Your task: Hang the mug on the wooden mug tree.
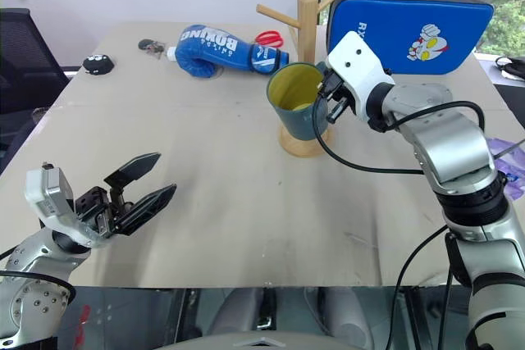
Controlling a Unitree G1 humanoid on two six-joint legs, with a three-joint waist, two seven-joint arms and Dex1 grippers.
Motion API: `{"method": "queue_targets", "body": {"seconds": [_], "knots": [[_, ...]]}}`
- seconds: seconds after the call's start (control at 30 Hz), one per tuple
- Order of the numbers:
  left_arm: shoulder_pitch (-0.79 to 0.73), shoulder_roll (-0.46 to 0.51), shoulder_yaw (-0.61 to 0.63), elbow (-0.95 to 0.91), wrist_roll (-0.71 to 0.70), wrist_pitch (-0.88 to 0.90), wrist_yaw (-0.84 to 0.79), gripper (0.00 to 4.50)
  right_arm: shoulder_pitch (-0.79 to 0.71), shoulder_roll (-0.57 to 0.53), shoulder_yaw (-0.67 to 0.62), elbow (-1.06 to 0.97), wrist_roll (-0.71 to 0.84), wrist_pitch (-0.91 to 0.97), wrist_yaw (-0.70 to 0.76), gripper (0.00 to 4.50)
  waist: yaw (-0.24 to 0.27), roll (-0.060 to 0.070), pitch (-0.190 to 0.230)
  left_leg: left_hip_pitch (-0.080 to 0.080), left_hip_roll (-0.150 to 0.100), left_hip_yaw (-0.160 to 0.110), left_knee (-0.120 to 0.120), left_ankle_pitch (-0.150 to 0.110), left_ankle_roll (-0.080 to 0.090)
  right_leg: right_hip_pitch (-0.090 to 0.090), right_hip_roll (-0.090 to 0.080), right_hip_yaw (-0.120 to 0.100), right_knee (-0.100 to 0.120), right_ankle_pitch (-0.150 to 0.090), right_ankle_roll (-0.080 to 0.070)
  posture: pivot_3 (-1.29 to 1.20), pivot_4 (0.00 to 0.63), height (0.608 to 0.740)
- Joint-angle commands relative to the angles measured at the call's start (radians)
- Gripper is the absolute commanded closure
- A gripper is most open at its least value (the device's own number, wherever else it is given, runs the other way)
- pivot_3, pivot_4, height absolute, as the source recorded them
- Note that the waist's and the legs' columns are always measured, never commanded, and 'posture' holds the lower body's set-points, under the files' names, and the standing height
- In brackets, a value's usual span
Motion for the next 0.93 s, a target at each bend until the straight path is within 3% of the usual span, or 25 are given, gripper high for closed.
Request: {"method": "queue_targets", "body": {"seconds": [0.03,0.17,0.33,0.53,0.67,0.7,0.73,0.93], "knots": [[-0.001,0.000,-0.004,-0.063,-0.021,-0.003,0.013,0.00,-0.001,-0.044,0.008,0.013,-0.040,-0.041,0.027,3.60,0.003,0.000,0.000,-0.001,0.000,0.000,0.000,0.000,0.000,0.000,0.000,0.000,0.000,0.000,0.000,0.00,0.150,0.740],[0.000,0.005,-0.010,-0.103,-0.038,0.020,0.039,0.00,0.058,-0.054,-0.106,-0.065,0.026,-0.030,0.051,1.94,0.002,0.000,0.000,-0.002,-0.001,0.000,0.000,0.000,0.000,-0.001,-0.001,0.000,-0.001,0.000,0.000,0.00,0.150,0.740],[0.020,0.033,-0.017,-0.108,-0.038,0.073,0.061,0.00,0.264,-0.120,-0.296,-0.225,0.161,-0.130,0.194,1.94,0.001,0.000,0.000,-0.002,0.000,-0.001,-0.002,0.000,0.000,-0.001,0.000,-0.001,-0.001,0.002,0.004,0.00,0.150,0.740],[0.052,0.107,-0.046,-0.085,0.032,0.127,0.081,0.00,0.678,-0.195,-0.561,-0.283,0.237,-0.264,0.345,1.94,0.008,-0.003,-0.001,-0.001,-0.001,-0.002,-0.002,-0.001,0.001,0.001,0.000,-0.001,-0.002,0.000,0.001,0.00,0.150,0.740],[0.069,0.144,-0.062,-0.060,0.101,0.138,0.092,0.00,0.949,-0.132,-0.689,-0.277,0.240,-0.378,0.370,0.87,0.005,-0.004,-0.002,0.003,0.000,-0.002,-0.001,-0.001,0.001,0.004,0.001,-0.001,-0.002,-0.001,0.001,0.00,0.150,0.740],[0.065,0.151,-0.069,-0.054,0.124,0.134,0.100,0.00,0.992,-0.123,-0.698,-0.281,0.238,-0.394,0.368,0.30,0.004,-0.004,-0.002,0.004,0.000,-0.002,-0.001,-0.001,0.001,0.005,0.001,-0.001,-0.001,-0.001,0.001,0.00,0.150,0.740],[0.060,0.157,-0.075,-0.050,0.140,0.135,0.110,0.00,1.030,-0.109,-0.704,-0.287,0.233,-0.415,0.360,0.01,0.003,-0.003,-0.001,0.004,0.000,-0.002,-0.001,-0.001,0.001,0.005,0.001,-0.001,-0.001,-0.001,0.002,0.00,0.150,0.740],[0.016,0.165,-0.104,-0.034,0.177,0.147,0.122,0.00,1.124,-0.056,-0.684,-0.309,0.223,-0.461,0.294,0.01,-0.002,-0.004,-0.002,0.008,0.001,0.001,0.000,0.000,0.000,0.005,0.001,0.002,0.000,-0.002,0.004,0.00,0.150,0.740]]}}
